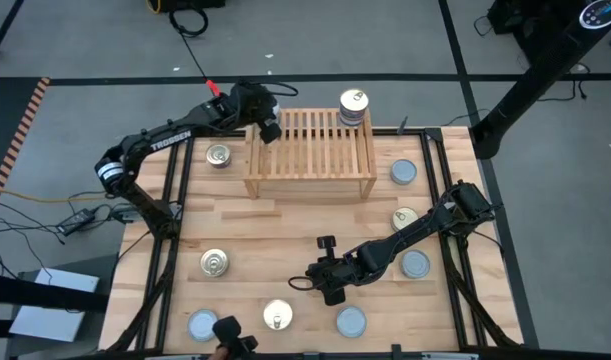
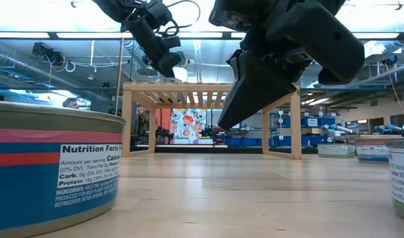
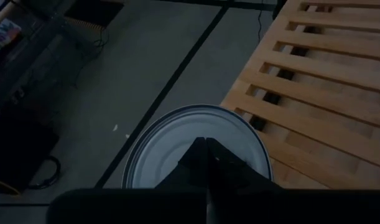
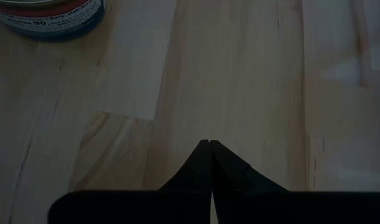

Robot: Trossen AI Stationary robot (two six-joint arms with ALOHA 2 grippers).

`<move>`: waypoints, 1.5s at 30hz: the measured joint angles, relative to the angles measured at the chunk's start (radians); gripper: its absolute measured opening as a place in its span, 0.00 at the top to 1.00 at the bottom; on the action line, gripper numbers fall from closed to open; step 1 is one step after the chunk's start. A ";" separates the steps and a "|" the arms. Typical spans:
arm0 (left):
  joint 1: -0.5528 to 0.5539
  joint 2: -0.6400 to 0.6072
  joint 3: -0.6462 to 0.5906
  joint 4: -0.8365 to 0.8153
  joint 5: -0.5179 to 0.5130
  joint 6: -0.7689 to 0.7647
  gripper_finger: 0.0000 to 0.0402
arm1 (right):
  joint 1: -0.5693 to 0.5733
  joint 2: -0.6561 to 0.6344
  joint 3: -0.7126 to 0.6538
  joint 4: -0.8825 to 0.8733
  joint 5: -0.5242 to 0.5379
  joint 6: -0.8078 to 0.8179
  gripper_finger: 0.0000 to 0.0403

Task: Stack canned seafood by type on shelf
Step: Stack the green tuna can on top of the other green tuna can on the shelf, then adjust the shelf

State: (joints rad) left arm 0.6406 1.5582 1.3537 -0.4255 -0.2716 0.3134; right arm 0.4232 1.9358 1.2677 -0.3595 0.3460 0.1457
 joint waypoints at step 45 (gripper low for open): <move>-0.641 -0.445 -0.699 0.834 -0.014 0.045 1.00 | 0.000 0.001 0.000 0.060 0.069 -0.071 0.98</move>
State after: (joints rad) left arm -0.0003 1.1131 0.6547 0.4086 -0.2855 0.3582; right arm 0.4232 1.9369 1.2678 -0.3000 0.4149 0.0748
